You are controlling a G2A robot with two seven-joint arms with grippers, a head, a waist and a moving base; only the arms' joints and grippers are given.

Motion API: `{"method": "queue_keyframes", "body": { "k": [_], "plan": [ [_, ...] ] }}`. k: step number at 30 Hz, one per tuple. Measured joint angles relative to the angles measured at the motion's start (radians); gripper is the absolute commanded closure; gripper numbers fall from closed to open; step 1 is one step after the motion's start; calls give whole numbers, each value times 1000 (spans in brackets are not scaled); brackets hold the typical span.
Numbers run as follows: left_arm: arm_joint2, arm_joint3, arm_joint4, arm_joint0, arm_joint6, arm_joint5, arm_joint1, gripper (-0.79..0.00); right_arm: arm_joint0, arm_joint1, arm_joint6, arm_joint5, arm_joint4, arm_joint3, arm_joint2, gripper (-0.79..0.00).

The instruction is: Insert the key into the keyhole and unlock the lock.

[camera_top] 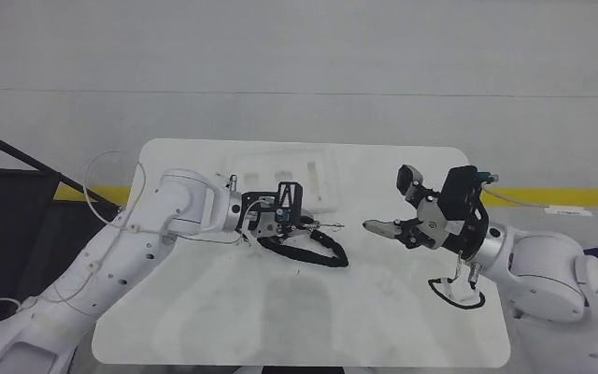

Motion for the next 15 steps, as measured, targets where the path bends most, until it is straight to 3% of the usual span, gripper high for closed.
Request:
{"method": "queue_keyframes", "body": {
  "k": [11, 13, 14, 15],
  "plan": [
    [163, 89, 134, -23, -7, 9, -82, -6, -69, 7, -39, 16, 32, 11, 76, -785],
    [192, 109, 149, -29, -4, 1, -99, -194, -72, 8, -42, 15, 33, 15, 79, -785],
    [204, 117, 156, -31, -4, -4, -106, -406, -73, 8, -42, 15, 34, 17, 78, -785],
    [220, 129, 163, -34, -3, -10, -116, -748, -74, 9, -42, 14, 36, 20, 76, -785]
  ]
}}
